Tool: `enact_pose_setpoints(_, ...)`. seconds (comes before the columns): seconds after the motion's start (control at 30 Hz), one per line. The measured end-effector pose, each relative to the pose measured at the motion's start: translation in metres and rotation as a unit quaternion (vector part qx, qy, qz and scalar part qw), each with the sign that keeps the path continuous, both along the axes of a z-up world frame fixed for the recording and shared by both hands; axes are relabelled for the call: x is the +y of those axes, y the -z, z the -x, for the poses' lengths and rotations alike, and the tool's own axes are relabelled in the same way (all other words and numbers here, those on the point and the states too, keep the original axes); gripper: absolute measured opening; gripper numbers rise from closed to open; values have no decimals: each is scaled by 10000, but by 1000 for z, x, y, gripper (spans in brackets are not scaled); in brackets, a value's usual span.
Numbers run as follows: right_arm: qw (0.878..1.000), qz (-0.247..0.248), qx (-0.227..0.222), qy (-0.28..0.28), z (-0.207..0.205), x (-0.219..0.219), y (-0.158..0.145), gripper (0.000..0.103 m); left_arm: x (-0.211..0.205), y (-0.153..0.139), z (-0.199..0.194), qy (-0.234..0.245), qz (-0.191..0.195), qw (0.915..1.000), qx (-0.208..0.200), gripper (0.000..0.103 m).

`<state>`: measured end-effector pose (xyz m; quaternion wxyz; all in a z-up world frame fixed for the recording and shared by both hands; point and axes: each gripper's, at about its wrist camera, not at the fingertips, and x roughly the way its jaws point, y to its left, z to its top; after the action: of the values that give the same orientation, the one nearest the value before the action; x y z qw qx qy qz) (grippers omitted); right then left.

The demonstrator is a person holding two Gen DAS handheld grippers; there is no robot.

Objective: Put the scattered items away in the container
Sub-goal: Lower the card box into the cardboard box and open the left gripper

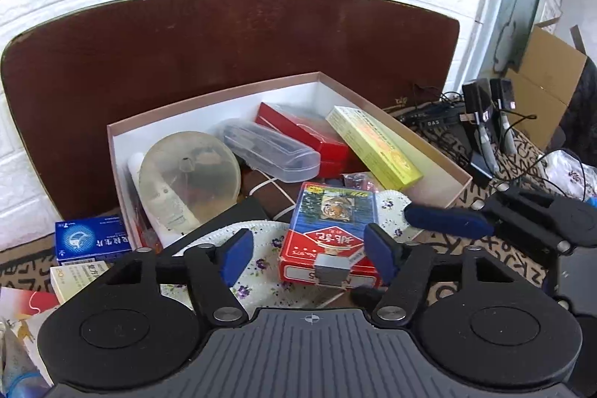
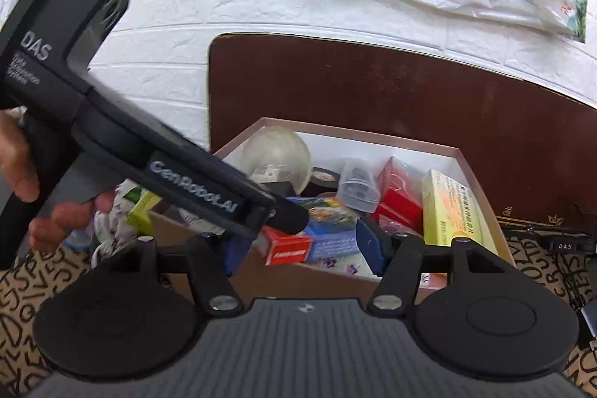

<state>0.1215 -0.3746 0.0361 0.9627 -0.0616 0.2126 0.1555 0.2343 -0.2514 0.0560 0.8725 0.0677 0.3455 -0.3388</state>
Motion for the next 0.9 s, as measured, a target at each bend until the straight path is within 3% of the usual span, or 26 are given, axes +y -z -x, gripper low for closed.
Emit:
enact_pose_setpoints(0.17, 9992, -180, 330, 92, -16, -2, 8, 67, -5, 4, -5, -57, -154, 9997, -176, 87)
enact_pose_setpoints(0.27, 9966, -632, 524, 94, -27, -8, 11, 69, -6, 7, -17, -22, 27, 9999, 151, 77)
enact_pose_setpoints(0.33, 9950, -757, 622, 184, -34, -11, 12, 70, -8, 9, -22, 81, 156, 9991, 397, 60)
enact_pose_setpoints(0.43, 9926, -884, 798, 214, -42, -11, 15, 62, -16, 13, -15, 212, -108, 9994, 246, 60)
enact_pose_setpoints(0.53, 9959, -601, 641, 230, -39, -5, 14, 61, -13, 14, -16, 122, 51, 9995, 295, 58)
enact_pose_setpoints(0.63, 9959, -675, 533, 264, -38, -6, 12, 61, -8, 9, -22, -25, 325, 9986, 410, 57)
enact_pose_setpoints(0.9, 9983, -501, 169, 265, -68, -6, -12, 61, -18, -16, -50, -381, 446, 9982, -97, 55)
